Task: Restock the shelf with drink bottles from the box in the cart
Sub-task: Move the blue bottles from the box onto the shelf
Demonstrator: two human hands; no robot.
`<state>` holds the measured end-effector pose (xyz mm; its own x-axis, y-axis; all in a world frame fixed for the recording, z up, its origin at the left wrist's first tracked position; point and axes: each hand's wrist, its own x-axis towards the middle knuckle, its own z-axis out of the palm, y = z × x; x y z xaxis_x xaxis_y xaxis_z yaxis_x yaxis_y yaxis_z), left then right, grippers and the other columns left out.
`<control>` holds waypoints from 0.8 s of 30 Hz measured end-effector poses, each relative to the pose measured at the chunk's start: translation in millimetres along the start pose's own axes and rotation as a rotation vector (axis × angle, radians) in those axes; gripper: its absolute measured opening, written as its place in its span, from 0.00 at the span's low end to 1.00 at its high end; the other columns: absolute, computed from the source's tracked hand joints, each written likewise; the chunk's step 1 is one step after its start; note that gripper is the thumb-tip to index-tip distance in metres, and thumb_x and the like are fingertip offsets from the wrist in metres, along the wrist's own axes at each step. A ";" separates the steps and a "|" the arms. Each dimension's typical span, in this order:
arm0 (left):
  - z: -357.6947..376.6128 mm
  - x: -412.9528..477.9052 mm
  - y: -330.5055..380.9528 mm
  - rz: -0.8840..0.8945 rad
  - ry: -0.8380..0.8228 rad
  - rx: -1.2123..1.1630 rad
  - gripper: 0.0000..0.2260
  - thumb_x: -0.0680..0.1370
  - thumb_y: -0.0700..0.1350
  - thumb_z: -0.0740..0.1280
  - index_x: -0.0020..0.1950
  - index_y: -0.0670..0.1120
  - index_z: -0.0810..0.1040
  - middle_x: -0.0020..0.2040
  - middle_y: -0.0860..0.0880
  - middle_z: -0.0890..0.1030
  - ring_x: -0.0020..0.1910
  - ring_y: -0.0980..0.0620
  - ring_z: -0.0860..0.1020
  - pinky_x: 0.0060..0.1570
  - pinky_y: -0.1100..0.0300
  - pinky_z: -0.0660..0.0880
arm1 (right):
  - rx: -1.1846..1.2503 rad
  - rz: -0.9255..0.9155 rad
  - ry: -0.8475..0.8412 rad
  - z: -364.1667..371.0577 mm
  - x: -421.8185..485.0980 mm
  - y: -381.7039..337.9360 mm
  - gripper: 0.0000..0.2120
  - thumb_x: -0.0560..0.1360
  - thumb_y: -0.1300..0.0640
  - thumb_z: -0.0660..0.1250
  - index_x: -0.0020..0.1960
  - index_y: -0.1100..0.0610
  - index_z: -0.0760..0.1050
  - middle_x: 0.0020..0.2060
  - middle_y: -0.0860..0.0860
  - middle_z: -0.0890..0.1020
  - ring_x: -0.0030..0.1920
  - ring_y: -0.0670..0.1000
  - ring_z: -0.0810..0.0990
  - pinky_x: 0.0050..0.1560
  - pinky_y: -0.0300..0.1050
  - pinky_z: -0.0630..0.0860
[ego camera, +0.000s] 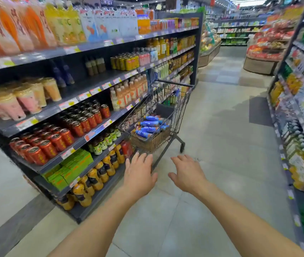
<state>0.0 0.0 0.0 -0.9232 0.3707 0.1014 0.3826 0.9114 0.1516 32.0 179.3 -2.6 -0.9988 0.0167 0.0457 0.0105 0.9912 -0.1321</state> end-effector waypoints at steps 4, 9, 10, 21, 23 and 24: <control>4.7 50.7 -6.6 -0.024 0.006 -0.019 0.31 0.79 0.57 0.63 0.79 0.51 0.58 0.79 0.50 0.62 0.79 0.45 0.54 0.75 0.38 0.50 | 0.034 -0.001 0.003 -2.1 48.7 11.1 0.26 0.77 0.44 0.62 0.72 0.51 0.65 0.66 0.51 0.73 0.69 0.55 0.66 0.63 0.54 0.69; 21.7 111.5 -20.4 -0.014 0.002 -0.026 0.32 0.79 0.57 0.64 0.80 0.51 0.57 0.79 0.50 0.61 0.79 0.45 0.53 0.75 0.38 0.50 | 0.031 0.013 0.012 -1.5 110.2 19.6 0.25 0.77 0.43 0.63 0.71 0.52 0.66 0.66 0.51 0.73 0.70 0.56 0.65 0.64 0.56 0.69; 25.0 124.0 -24.5 -0.013 0.004 -0.032 0.32 0.78 0.58 0.64 0.80 0.51 0.57 0.79 0.50 0.61 0.79 0.45 0.53 0.75 0.38 0.50 | 0.024 0.011 0.016 0.3 122.2 21.1 0.25 0.77 0.43 0.63 0.71 0.52 0.66 0.65 0.51 0.73 0.69 0.56 0.66 0.64 0.56 0.69; 40.8 288.7 -99.7 0.036 -0.009 -0.079 0.31 0.79 0.57 0.64 0.79 0.50 0.59 0.78 0.49 0.62 0.79 0.44 0.54 0.75 0.39 0.50 | 0.000 0.070 0.092 16.5 298.7 19.0 0.27 0.75 0.43 0.63 0.71 0.50 0.66 0.65 0.49 0.73 0.69 0.54 0.66 0.63 0.56 0.70; 39.8 316.6 -115.4 0.049 -0.032 -0.069 0.31 0.79 0.58 0.63 0.79 0.50 0.58 0.79 0.48 0.61 0.79 0.44 0.53 0.75 0.39 0.49 | 0.018 0.087 0.098 18.0 330.9 15.6 0.27 0.75 0.42 0.63 0.72 0.50 0.66 0.65 0.49 0.73 0.68 0.54 0.67 0.63 0.55 0.71; 38.8 330.4 -122.1 0.054 -0.043 -0.059 0.31 0.80 0.58 0.63 0.79 0.49 0.58 0.79 0.48 0.60 0.79 0.44 0.53 0.76 0.39 0.49 | 0.023 0.095 0.095 18.4 345.5 14.5 0.27 0.75 0.42 0.63 0.72 0.50 0.66 0.65 0.49 0.74 0.68 0.54 0.67 0.63 0.55 0.71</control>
<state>-353.1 18.1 -23.1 -0.9014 0.4275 0.0688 0.4322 0.8782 0.2048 -313.8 197.0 -6.9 -0.9843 0.1241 0.1256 0.1029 0.9812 -0.1632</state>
